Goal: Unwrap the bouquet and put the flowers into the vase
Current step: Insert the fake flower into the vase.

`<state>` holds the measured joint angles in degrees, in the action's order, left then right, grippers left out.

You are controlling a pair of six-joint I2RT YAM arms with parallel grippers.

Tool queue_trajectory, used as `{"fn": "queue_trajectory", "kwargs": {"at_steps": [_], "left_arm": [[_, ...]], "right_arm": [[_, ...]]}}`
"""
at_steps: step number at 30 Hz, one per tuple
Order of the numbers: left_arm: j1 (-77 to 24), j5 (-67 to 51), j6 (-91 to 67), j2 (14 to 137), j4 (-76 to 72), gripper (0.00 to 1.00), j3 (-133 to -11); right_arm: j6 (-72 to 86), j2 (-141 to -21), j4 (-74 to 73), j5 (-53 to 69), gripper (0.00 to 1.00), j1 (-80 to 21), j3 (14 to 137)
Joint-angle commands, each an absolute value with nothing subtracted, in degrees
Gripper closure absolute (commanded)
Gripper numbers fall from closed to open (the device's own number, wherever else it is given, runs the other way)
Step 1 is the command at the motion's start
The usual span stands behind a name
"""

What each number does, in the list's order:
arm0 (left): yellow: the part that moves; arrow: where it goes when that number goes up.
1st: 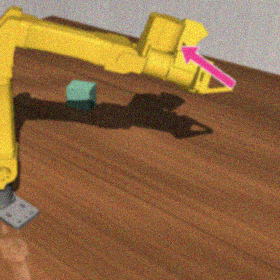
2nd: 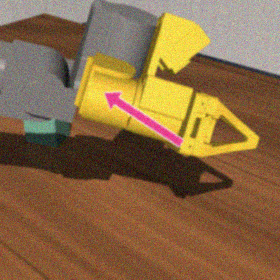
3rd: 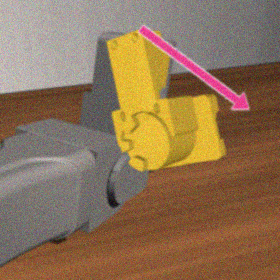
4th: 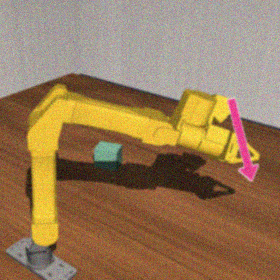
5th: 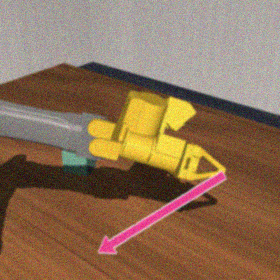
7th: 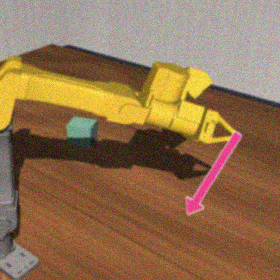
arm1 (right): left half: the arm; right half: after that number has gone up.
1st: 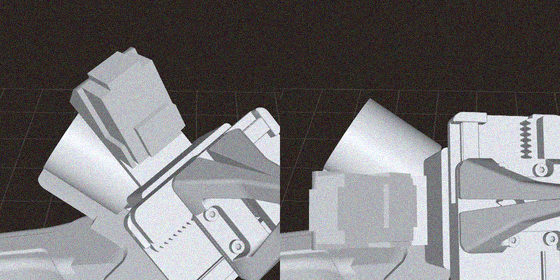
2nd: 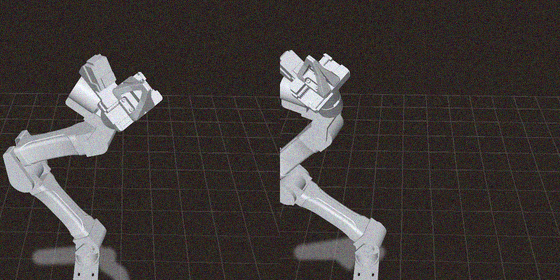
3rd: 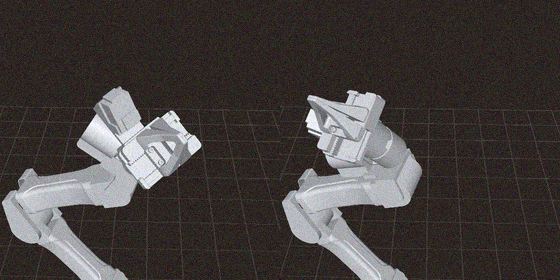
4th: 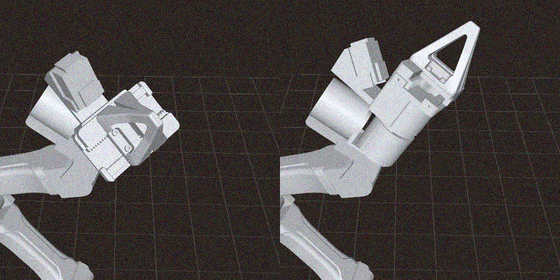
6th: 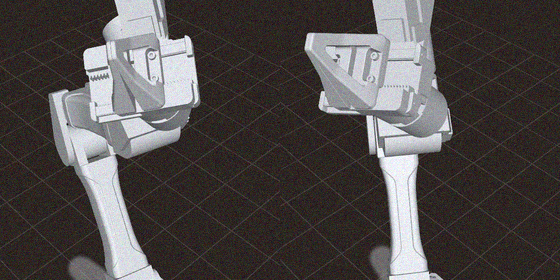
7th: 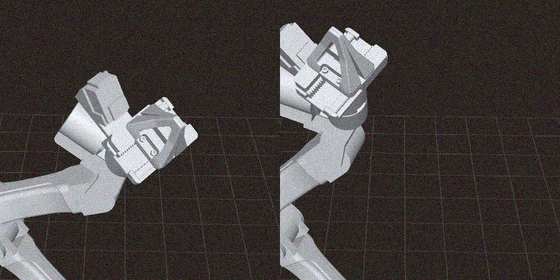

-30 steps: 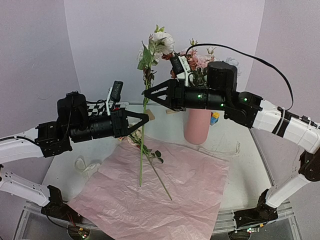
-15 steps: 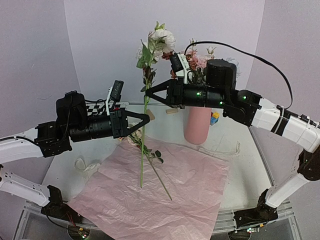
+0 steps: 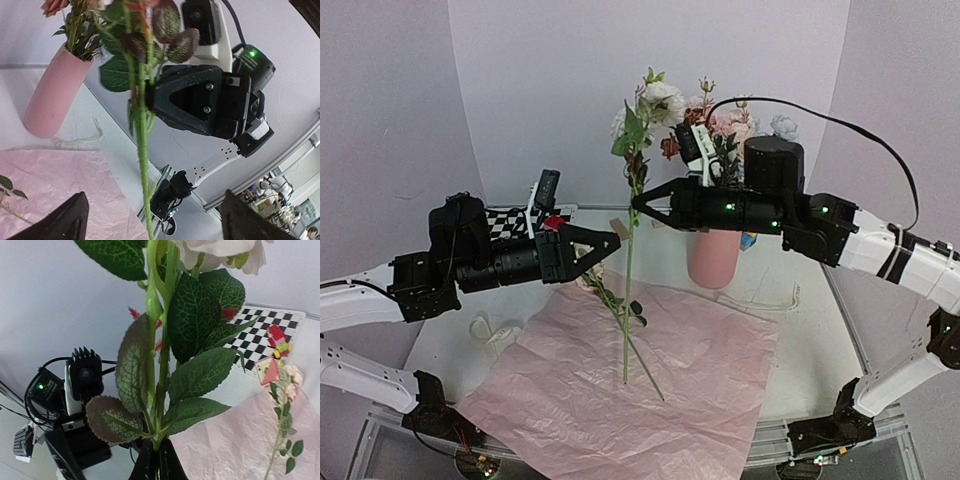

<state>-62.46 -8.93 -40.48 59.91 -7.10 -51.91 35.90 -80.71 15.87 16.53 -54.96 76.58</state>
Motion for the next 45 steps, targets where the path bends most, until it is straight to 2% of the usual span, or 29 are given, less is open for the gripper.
{"fn": "queue_trajectory", "kwargs": {"at_steps": [1, 8, 15, 19, 23, 27, 34, 39, 45], "left_arm": [[-62.6, -4.4, -40.9, 57.6, -8.2, 0.01, -49.7], [-62.6, -2.0, -40.3, 58.2, -6.5, 0.01, -49.0], [-62.6, -2.0, -40.0, 60.9, -5.5, 0.01, -49.9], [-62.6, -1.5, -39.9, 62.1, -4.9, 0.02, -50.7], [-62.6, -0.5, -40.0, 62.6, -4.6, 0.02, -50.9], [-62.6, 1.1, -40.1, 62.9, -4.0, 0.02, -51.1], [-62.6, 3.4, -40.4, 62.7, -2.2, 0.02, -51.2], [-62.6, 4.5, -40.1, 62.9, -1.3, 0.03, -52.1], [-62.6, 5.1, -39.3, 64.0, -0.6, 0.03, -53.0]], "right_arm": [[28.8, -72.3, 12.6, 5.7, 1.00, -55.1, 73.8], [20.4, -62.1, 5.4, -11.4, 1.00, -55.1, 70.9], [10.0, -55.5, 4.3, -29.9, 1.00, -55.1, 72.1], [0.1, -56.6, 8.1, -39.3, 1.00, -55.1, 75.2], [-10.0, -58.8, 18.8, -45.2, 1.00, -55.1, 76.1], [-17.3, -60.3, 33.4, -46.1, 1.00, -54.7, 74.2], [-18.2, -63.5, 47.9, -44.0, 1.00, -50.4, 72.8], [-12.4, -66.0, 48.9, -39.8, 1.00, -43.9, 74.5], [-10.6, -69.4, 49.0, -36.9, 1.00, -40.7, 76.4]]}}
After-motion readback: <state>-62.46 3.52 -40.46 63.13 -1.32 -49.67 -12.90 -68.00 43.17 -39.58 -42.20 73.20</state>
